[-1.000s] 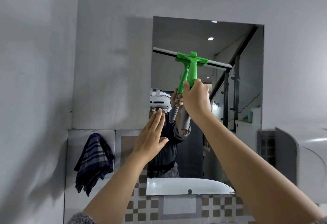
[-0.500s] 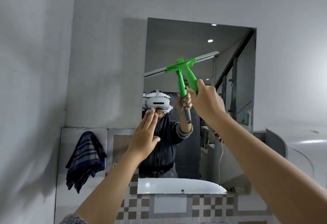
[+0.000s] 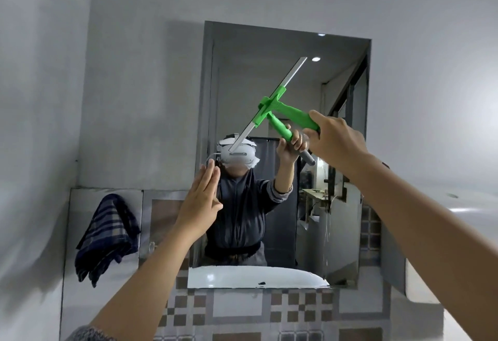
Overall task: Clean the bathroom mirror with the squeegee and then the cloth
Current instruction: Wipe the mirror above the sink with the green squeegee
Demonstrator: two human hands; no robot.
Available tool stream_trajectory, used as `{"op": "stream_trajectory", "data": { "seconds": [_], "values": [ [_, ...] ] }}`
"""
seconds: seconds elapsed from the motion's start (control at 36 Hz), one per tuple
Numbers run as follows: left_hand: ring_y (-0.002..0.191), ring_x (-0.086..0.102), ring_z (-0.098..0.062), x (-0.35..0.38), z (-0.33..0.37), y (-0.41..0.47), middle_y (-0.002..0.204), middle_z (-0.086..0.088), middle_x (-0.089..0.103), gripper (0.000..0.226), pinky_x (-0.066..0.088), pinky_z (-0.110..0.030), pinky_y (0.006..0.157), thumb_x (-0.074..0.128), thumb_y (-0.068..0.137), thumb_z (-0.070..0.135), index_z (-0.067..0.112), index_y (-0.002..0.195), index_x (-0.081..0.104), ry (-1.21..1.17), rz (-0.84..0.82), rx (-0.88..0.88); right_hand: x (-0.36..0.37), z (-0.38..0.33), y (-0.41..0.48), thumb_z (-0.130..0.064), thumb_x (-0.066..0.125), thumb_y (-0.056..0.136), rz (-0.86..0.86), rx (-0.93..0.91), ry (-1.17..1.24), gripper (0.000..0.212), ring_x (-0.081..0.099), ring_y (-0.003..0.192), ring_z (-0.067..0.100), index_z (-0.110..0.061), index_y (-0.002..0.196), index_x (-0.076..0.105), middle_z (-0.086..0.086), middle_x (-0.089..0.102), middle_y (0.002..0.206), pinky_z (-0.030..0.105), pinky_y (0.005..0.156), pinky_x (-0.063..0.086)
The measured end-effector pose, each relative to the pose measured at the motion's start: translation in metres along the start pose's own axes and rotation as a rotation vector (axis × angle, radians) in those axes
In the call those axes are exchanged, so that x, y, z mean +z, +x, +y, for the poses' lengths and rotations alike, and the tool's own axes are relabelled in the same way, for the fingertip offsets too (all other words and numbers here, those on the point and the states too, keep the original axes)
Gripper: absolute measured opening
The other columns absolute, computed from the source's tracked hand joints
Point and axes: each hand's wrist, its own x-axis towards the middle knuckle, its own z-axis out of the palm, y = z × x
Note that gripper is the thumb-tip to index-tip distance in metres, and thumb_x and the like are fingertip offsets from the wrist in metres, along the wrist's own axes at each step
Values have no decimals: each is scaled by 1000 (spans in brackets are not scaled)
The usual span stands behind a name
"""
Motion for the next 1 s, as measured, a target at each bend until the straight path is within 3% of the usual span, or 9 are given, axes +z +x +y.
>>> {"op": "stream_trajectory", "data": {
  "seconds": [0.17,0.28,0.53,0.81,1.0],
  "values": [
    [140,-14,-9,-1,0,-2,152,10,-18,89,14,-25,110,60,86,8,20,145,-5,3,3,-7,4,24,-6,-30,43,94,12,-22,17,20,55,72,25,-23,112,46,4,60,86,37,63,50],
    [140,-13,-10,-1,0,-2,153,10,-16,91,9,-26,110,62,85,7,22,144,-7,13,-1,1,9,38,-11,-29,42,94,19,-16,21,24,55,72,25,-23,116,47,4,60,86,30,60,42],
    [140,-16,-8,-3,2,-2,153,9,-15,89,1,-26,112,59,86,8,20,144,-7,24,-22,8,15,63,-33,-30,43,95,36,25,47,20,51,75,26,-21,113,46,2,58,90,31,58,39],
    [135,-22,-1,-6,1,-3,150,13,-22,91,-1,-23,107,60,87,13,18,144,-11,45,-53,-10,25,78,-59,-28,45,94,14,140,114,28,52,73,27,-26,122,44,3,56,86,30,58,38],
    [138,-16,-8,-8,0,-4,152,9,-17,90,1,-25,108,62,86,12,17,145,-5,47,-44,20,37,77,-78,-30,46,93,11,258,207,30,55,71,30,-26,123,43,8,61,87,31,57,39]
  ]
}}
